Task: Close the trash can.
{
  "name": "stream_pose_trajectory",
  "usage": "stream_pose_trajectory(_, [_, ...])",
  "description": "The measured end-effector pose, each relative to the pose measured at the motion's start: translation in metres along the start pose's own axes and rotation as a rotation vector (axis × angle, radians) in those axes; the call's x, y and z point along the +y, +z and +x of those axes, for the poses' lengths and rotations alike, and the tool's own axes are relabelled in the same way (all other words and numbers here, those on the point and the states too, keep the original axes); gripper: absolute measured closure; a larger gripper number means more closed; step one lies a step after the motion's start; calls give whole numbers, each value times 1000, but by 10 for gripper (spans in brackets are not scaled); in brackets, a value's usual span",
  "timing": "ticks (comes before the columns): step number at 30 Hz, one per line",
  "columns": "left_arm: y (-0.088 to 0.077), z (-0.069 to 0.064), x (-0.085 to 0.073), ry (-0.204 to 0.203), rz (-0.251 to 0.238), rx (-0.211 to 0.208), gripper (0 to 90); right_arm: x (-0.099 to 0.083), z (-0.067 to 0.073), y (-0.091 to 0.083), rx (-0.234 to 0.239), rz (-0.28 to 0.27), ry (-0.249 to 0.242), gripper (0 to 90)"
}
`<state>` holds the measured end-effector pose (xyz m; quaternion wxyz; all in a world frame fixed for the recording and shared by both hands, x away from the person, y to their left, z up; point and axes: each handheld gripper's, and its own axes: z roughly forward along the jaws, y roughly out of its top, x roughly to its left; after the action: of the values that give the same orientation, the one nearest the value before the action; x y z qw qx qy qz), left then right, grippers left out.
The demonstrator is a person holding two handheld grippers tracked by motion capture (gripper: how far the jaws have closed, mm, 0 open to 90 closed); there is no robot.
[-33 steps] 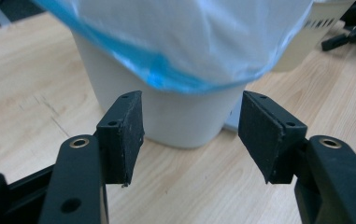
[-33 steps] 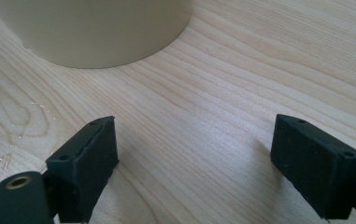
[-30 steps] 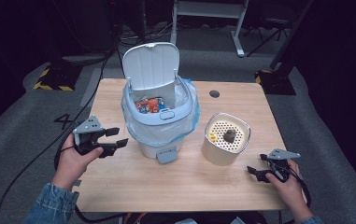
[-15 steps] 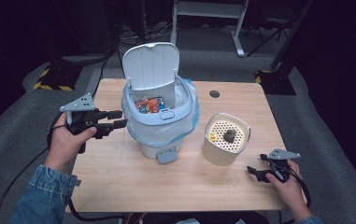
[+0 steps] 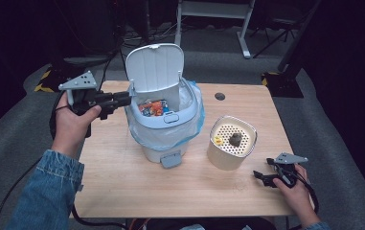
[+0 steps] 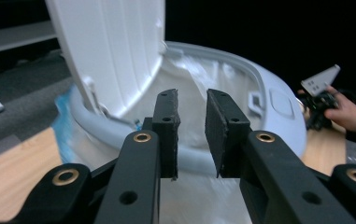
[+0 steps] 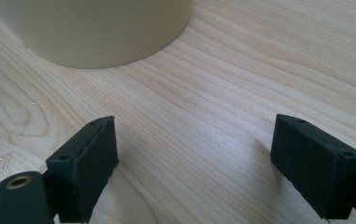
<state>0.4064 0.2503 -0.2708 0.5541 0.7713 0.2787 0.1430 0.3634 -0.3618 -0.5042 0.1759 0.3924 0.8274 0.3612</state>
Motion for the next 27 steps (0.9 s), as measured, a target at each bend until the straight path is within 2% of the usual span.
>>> stream_pose_trajectory(5, [5, 10, 16, -11, -16, 46, 734, 0, 0, 0, 0, 0, 0, 150])
stream_pose_trajectory(8, [9, 15, 23, 4, 26, 118, 732, 0, 0, 0, 0, 0, 0, 150])
stream_pose_trajectory(13, [12, 26, 32, -12, 36, 160, 724, 0, 0, 0, 0, 0, 0, 150])
stream_pose_trajectory(15, [14, 30, 34, -24, 34, 166, 691, 0, 0, 0, 0, 0, 0, 150])
stream_pose_trajectory(19, [18, 32, 38, -23, 17, 160, 639, 0, 0, 0, 0, 0, 0, 150])
stream_pose_trajectory(27, [23, 39, 51, -23, 3, 164, 611, 0, 0, 0, 0, 0, 0, 150])
